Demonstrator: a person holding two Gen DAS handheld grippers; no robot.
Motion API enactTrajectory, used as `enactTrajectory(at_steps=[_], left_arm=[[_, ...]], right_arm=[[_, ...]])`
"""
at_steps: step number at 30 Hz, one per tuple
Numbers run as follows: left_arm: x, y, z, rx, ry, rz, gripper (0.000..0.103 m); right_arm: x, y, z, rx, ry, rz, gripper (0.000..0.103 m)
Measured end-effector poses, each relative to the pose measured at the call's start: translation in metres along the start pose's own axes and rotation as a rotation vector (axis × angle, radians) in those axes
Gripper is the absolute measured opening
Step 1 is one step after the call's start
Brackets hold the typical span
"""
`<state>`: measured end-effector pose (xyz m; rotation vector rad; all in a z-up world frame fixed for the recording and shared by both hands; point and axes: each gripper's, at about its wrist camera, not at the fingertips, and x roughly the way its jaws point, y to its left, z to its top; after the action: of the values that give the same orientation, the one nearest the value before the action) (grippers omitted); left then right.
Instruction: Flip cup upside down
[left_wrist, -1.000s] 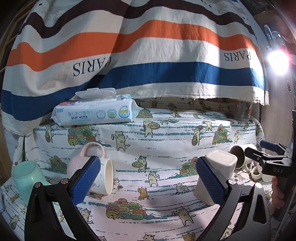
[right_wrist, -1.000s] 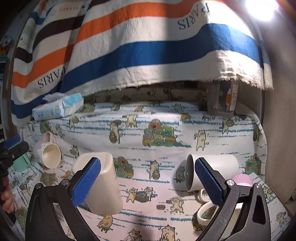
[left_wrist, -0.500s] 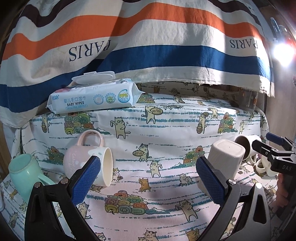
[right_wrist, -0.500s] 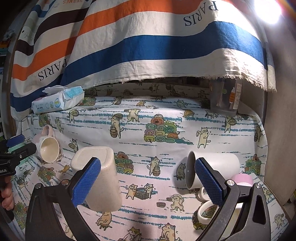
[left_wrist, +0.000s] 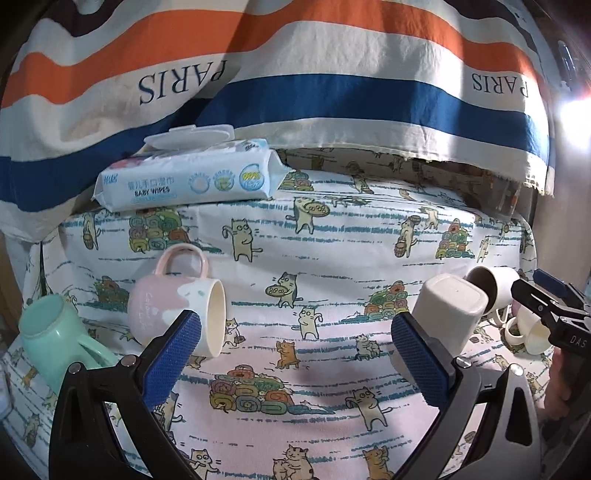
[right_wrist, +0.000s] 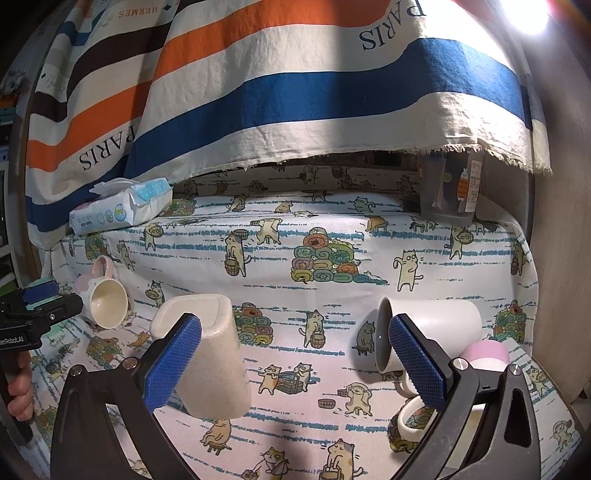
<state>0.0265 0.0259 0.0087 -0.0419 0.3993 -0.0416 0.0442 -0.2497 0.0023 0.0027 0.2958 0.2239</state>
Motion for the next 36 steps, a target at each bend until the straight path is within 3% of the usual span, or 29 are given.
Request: enactTrajectory(at_steps=[10,17,36], left_arm=[[-0.008,-0.037,0.014,0.080,0.040,-0.035,0.102],[-0.013,-0.054,0.011,0.074,-0.054,-0.047,0.102],[-0.008,-0.069,-0.005,0.108,-0.131,-0.026,0.102]], right_arm=[[-0.006,-0.015,0.008,0.067,-0.007,0.016,0.102],[-0.012,-0.015,0.010,0.068,-0.028,0.018,0.102],[-0.007,-0.009,0.005,0.031,-0.009,0.010,0.102]])
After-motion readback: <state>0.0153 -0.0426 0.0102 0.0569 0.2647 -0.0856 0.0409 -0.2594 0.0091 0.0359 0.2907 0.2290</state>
